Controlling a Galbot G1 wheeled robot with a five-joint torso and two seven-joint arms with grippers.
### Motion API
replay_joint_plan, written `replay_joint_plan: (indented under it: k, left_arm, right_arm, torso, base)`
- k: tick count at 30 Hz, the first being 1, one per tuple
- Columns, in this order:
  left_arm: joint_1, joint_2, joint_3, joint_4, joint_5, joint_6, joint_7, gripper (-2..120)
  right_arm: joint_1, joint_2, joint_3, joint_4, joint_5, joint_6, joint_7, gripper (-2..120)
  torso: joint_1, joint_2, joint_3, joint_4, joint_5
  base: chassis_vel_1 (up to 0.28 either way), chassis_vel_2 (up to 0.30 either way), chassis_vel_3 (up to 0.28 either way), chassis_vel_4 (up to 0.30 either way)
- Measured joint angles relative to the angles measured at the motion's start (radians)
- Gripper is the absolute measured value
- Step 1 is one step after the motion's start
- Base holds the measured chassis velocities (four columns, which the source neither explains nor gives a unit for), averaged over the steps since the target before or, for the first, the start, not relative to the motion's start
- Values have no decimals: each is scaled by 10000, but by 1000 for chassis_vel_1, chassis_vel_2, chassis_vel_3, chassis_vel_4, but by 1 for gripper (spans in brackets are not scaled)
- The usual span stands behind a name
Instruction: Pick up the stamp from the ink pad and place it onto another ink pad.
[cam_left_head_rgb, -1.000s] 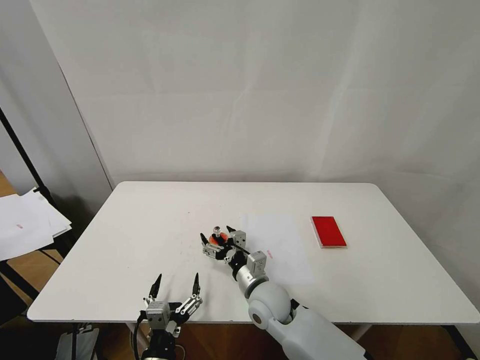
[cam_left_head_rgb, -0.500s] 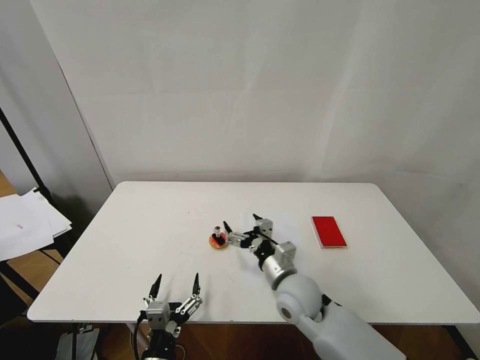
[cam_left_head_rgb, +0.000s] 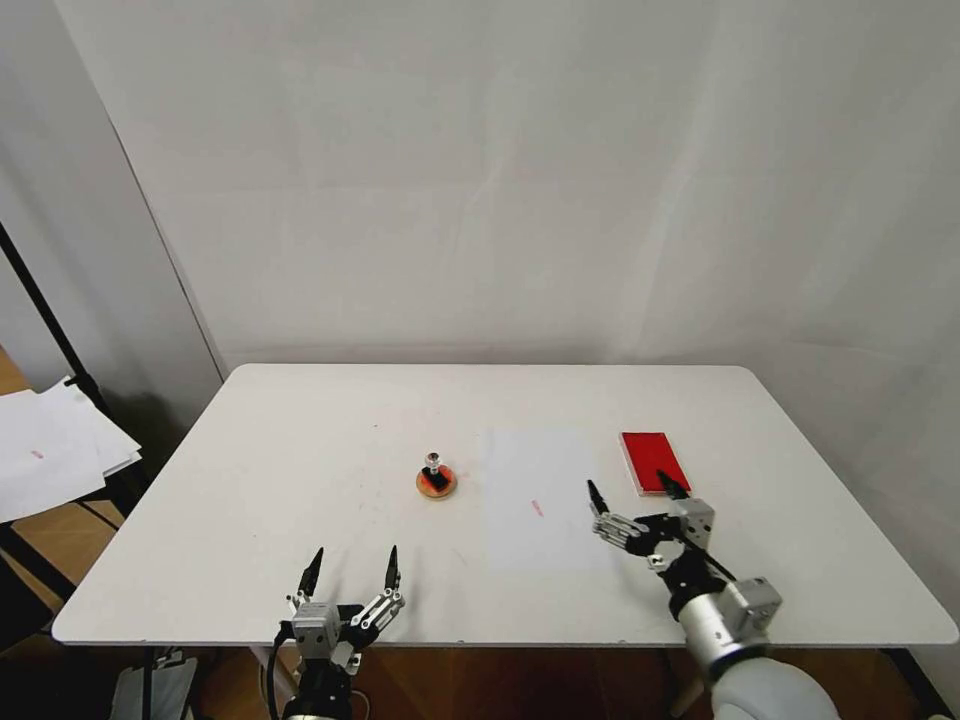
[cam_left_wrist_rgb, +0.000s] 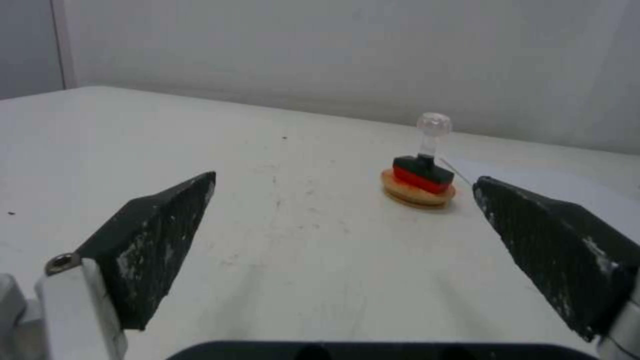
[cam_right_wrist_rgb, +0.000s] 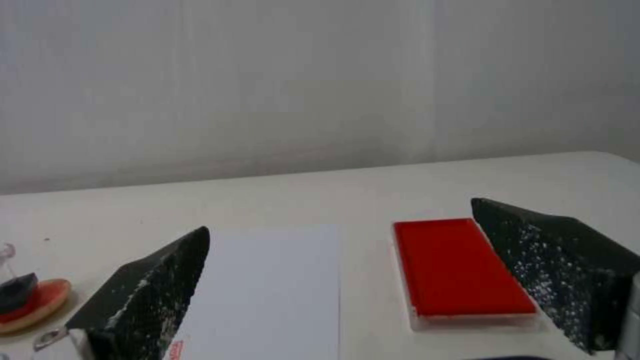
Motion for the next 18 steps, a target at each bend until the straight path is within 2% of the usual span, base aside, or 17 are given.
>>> replay_joint_plan:
  k: [4,5,8,15,18]
  left_arm:
    - [0,1,0,0,0,0,0,102]
    - [0,1,0,0,0,0,0,102]
    - [1,1,0,0,0,0,0,102]
    - [1,0,0,0,0,0,0,102]
    - [0,1,0,0,0,0,0,102]
  right_arm:
    - [-1363,953,258,423,-1435,250,29,100]
    - [-1363,953,258,423,-1435,250,29,100]
    - [-2531,1766,254,520,-2169,734,12,100]
    - [-3277,2502,136,550,-2831,1264,-36,100]
    - [-3326,3064,110,455,-3395,1567,-60,100]
  torso:
    - [0,0,1,-2,0]
    - [0,0,1,-2,0]
    - [0,0,0,-4,-2]
    - [0,1,1,-2,-5]
    - [1,0,2,-2,-1]
  base:
    - [0,0,0,0]
    - [0,0,0,0]
    - [0,0,0,0]
    - [0,0,0,0]
    - [0,0,0,0]
